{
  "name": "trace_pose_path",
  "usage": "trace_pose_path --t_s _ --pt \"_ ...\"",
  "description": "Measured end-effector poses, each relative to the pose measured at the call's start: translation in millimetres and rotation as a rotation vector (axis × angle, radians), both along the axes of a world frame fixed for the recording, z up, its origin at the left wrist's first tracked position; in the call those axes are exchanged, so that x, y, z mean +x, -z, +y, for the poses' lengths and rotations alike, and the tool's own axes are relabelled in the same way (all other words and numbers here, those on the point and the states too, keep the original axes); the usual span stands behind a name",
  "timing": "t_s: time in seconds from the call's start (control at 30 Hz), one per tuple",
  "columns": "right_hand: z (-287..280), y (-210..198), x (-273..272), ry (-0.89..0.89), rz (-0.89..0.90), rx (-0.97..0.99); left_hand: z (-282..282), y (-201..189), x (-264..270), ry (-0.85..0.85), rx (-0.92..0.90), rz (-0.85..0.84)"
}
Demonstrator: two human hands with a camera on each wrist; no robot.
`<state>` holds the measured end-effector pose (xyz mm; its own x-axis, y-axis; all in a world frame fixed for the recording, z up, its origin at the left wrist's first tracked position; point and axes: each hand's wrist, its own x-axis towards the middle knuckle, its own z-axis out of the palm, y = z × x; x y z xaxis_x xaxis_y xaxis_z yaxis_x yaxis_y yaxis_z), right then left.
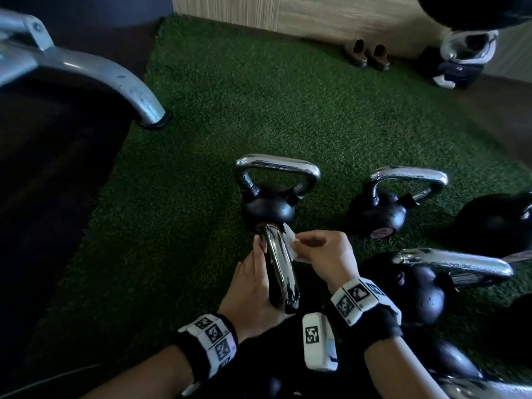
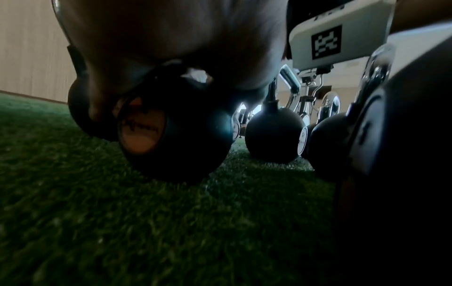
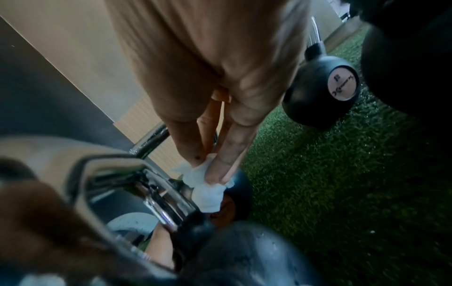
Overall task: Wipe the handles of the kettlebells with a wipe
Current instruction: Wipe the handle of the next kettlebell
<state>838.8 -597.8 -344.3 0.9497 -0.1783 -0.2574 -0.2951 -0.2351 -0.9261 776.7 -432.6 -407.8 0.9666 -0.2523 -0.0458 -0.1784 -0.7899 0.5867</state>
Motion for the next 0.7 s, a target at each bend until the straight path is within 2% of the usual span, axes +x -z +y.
trace_pose_path --t_s 0.17,0.3,0.43,0.57,0.7 --pt "15.9 20.9 10.7 -0.036 0.105 0.096 16.3 11.7 15.9 0.165 -0.14 -0.093" --pt "19.4 32.5 11.8 -0.06 0.171 0.126 33.1 7.2 19.3 0.274 -0.17 -0.134" --pt "19.1 28.0 15.0 -0.091 0.107 0.051 37.5 8.1 22.4 0.313 -0.201 -0.129" --pt "19.6 16.7 12.4 -0.072 0.022 0.158 34.8 9.2 24.5 0.306 -0.182 -0.138" --pt "19.0 18.3 12.8 -0.127 0.025 0.031 33.9 -0.6 21.4 0.299 -0.242 -0.163"
